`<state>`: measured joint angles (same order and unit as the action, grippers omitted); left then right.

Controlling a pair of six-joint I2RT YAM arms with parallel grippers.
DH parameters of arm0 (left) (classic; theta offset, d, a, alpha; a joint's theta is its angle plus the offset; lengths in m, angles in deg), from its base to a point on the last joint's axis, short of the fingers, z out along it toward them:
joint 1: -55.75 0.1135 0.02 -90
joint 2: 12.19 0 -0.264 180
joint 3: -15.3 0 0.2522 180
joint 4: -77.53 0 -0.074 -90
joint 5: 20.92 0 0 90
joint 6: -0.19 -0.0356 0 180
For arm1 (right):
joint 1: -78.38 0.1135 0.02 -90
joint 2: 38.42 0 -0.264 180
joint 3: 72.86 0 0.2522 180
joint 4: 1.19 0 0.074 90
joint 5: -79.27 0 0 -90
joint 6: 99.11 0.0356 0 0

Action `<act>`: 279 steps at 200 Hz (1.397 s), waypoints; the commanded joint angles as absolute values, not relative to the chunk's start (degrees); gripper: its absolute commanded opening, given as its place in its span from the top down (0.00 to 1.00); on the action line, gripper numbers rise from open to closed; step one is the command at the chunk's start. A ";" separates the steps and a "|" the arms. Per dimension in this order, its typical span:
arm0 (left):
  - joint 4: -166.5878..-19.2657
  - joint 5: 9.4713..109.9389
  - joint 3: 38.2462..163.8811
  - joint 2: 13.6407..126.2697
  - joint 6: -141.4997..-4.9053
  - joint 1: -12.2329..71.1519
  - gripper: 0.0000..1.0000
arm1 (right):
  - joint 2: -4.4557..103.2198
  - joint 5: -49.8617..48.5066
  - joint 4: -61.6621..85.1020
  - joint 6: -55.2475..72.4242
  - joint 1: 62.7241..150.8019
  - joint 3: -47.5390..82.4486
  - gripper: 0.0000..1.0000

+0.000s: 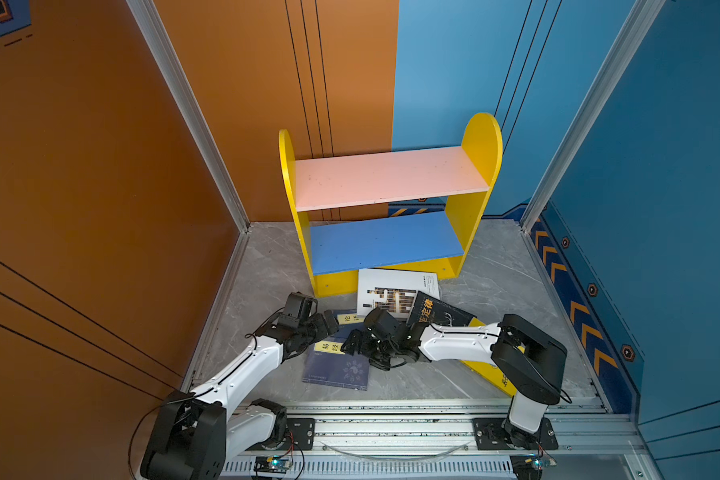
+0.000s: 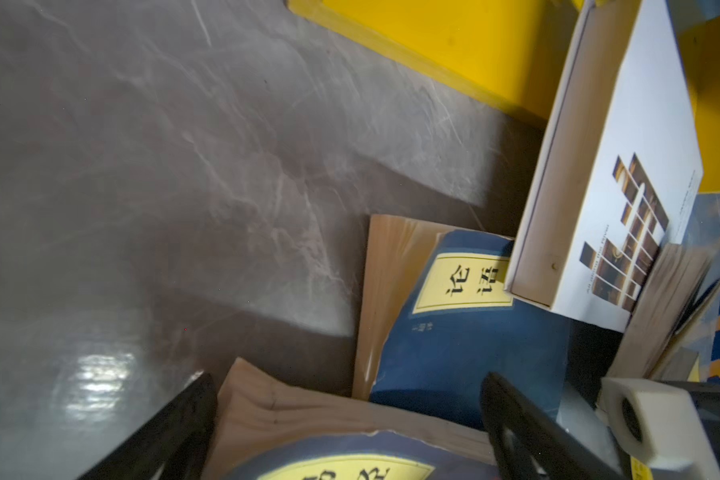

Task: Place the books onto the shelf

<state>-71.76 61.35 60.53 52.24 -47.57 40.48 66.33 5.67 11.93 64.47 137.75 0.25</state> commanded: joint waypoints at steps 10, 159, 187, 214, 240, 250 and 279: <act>-71.86 60.85 60.04 50.19 -48.68 43.41 0.01 | 69.30 6.54 10.87 61.03 136.79 6.00 0.01; -74.57 57.61 67.32 46.82 -55.20 29.88 0.01 | 49.27 -12.58 26.63 51.57 129.17 -0.43 0.00; -83.74 57.02 68.87 55.42 -52.74 28.11 0.02 | 45.86 -13.81 23.21 48.51 123.46 -4.27 0.00; -90.35 57.78 69.97 63.04 -49.71 27.50 0.04 | 44.21 -14.44 23.78 41.54 116.97 -5.03 0.00; -95.67 61.04 69.56 67.39 -46.49 26.92 0.05 | 42.85 -14.76 21.50 36.59 111.65 -7.64 0.00; -98.34 61.92 68.79 68.61 -45.19 27.08 0.05 | 43.10 -13.21 19.52 35.42 109.37 -8.72 0.00; -103.23 63.08 68.65 72.73 -43.32 27.09 0.06 | 45.93 -10.22 16.98 32.66 105.06 -9.63 0.00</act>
